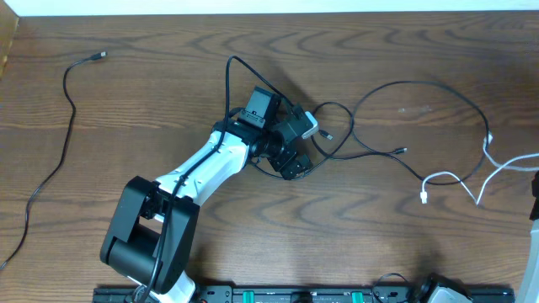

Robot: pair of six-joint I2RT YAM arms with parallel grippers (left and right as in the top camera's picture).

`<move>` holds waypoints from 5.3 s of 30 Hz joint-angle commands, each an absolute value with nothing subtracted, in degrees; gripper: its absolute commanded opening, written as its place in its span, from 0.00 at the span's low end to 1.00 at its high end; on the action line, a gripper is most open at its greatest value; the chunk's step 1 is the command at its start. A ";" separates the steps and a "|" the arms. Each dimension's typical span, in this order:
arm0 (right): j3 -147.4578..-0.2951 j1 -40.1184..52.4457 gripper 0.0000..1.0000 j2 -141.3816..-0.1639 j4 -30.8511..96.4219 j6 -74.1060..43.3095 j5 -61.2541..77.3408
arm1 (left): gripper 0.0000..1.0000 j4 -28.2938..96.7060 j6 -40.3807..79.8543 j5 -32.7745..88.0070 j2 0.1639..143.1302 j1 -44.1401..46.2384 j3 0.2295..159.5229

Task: Untangle cables

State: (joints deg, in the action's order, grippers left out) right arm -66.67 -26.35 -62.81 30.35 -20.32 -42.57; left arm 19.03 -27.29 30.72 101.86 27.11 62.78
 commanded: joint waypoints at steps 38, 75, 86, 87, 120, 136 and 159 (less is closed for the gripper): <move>-66.98 -15.22 0.01 -64.40 -41.54 -65.95 51.40 | 0.99 17.67 -28.25 30.68 102.63 27.09 62.67; -66.98 -13.32 0.01 -66.76 -35.16 -81.21 58.65 | 0.98 -36.67 -24.75 57.36 99.48 37.47 62.70; -66.98 -8.58 0.01 -66.76 -35.14 -80.95 59.57 | 0.98 -47.48 -12.75 44.01 99.50 39.62 62.70; -66.98 -8.49 0.01 -66.76 -35.16 -80.97 59.72 | 0.98 -48.36 -12.71 43.99 99.48 39.62 62.70; -66.98 -7.84 0.01 -66.76 -35.16 -81.17 59.24 | 0.08 -37.89 -9.28 43.86 99.94 36.12 62.70; -66.98 -7.84 0.01 -66.76 -35.59 -80.68 56.47 | 0.08 -28.53 0.78 44.58 99.92 23.59 62.70; -66.96 -7.40 0.01 -66.76 -27.11 -73.14 60.18 | 0.99 -55.96 3.36 54.61 99.92 29.45 62.70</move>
